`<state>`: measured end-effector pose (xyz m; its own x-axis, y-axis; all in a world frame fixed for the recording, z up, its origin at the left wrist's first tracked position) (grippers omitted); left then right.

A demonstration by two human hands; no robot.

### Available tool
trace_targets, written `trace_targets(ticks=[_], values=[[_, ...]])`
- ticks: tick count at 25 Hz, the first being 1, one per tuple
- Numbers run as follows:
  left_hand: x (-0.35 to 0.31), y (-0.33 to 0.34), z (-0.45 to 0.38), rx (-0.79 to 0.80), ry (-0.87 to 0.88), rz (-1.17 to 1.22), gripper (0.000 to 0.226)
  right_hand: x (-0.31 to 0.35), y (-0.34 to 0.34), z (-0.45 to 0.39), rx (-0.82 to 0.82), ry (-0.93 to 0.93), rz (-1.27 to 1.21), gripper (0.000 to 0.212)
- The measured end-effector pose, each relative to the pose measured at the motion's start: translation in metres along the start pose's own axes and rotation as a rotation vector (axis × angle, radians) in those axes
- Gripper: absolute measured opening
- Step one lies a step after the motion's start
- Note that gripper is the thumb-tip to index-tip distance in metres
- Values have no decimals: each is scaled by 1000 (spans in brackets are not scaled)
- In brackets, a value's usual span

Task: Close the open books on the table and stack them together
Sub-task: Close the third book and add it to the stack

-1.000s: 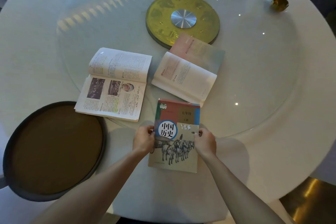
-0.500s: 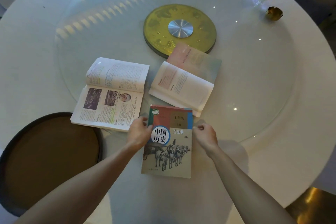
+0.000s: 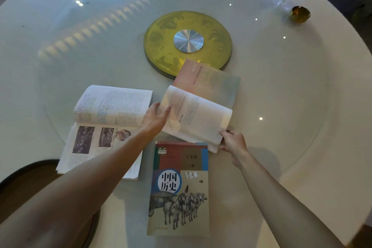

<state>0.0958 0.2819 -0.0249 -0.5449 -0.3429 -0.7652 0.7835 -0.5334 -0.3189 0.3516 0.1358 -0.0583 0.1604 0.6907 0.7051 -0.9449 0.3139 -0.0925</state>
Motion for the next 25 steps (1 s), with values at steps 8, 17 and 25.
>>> trace_targets(ticks=[8,17,25], values=[[8,0,-48,-2,-191,-182,49,11,-7,-22,-14,-24,-134,13],[-23,-3,-36,-3,-81,203,23,51,-36,-10,-11,-126,-408,24],[-10,33,34,188,-181,373,41,2,-66,48,-1,-94,-443,22]])
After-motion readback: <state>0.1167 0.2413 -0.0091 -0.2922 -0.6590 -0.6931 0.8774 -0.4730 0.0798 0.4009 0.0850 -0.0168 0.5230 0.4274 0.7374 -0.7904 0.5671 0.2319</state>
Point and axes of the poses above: each hand's wrist, its own z-axis away from the middle knuckle, its own y-axis out of the palm, x = y × z, the point moved 5 cm from there along -z, towards the middle knuckle, and after that the axes turned 15 degrees about x, right-handed, at the moved point
